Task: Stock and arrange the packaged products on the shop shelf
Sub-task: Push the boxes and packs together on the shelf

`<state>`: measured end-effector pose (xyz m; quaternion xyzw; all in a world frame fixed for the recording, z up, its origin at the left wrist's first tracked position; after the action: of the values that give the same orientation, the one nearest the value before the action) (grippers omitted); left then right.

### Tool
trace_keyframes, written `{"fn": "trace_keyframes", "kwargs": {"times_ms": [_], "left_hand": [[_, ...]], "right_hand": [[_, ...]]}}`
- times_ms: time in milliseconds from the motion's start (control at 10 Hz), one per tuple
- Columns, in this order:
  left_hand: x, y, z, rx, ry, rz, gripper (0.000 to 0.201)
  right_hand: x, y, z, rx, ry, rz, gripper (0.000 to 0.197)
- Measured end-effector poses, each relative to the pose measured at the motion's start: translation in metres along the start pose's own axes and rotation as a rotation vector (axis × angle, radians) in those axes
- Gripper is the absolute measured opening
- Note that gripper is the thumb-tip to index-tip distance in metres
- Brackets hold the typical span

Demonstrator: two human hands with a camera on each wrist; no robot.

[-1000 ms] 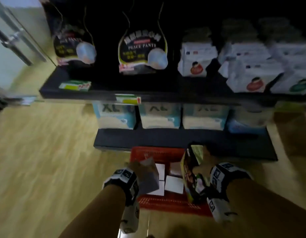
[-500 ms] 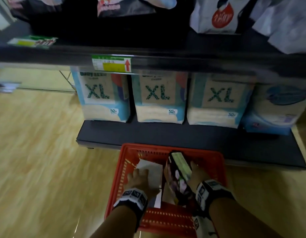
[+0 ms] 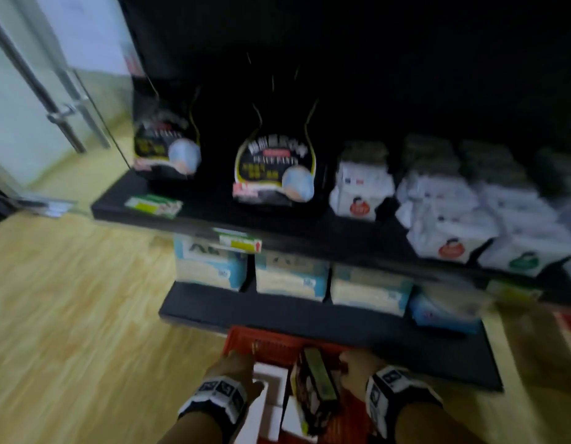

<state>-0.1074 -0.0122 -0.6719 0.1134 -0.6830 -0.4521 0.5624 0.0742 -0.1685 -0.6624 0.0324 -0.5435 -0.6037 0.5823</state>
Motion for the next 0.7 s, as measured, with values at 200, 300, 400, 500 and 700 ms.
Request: {"fn": "trace_keyframes", "kwargs": {"times_ms": [200, 300, 400, 500, 700], "left_hand": [[0.102, 0.177, -0.003, 0.132, -0.089, -0.150, 0.040], [0.166, 0.282, 0.001, 0.127, -0.143, -0.276, 0.044], [0.226, 0.365, 0.008, 0.126, -0.185, -0.443, 0.035], [0.264, 0.416, 0.021, 0.122, -0.214, -0.575, 0.035], [0.311, 0.508, 0.067, 0.153, -0.260, -0.754, 0.030]], "right_hand": [[0.066, 0.147, 0.099, 0.169, 0.198, -0.054, 0.045], [0.115, 0.230, 0.164, 0.285, 0.280, -0.139, 0.044], [0.163, 0.301, 0.223, 0.370, 0.357, -0.227, 0.043], [0.194, 0.339, 0.266, 0.338, 0.433, -0.201, 0.040], [0.245, 0.391, 0.347, 0.412, 0.562, -0.295, 0.042]]}}
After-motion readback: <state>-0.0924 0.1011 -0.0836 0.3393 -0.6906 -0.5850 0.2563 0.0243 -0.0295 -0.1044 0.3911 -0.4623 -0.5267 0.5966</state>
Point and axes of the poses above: each hand's wrist, its own x-axis away from the middle knuckle, its own y-axis out of the back of the hand, z = x × y, the point moved 9 cm from there along -x, towards the middle knuckle, and after that the axes turned 14 degrees about y, right-handed, at the moved point
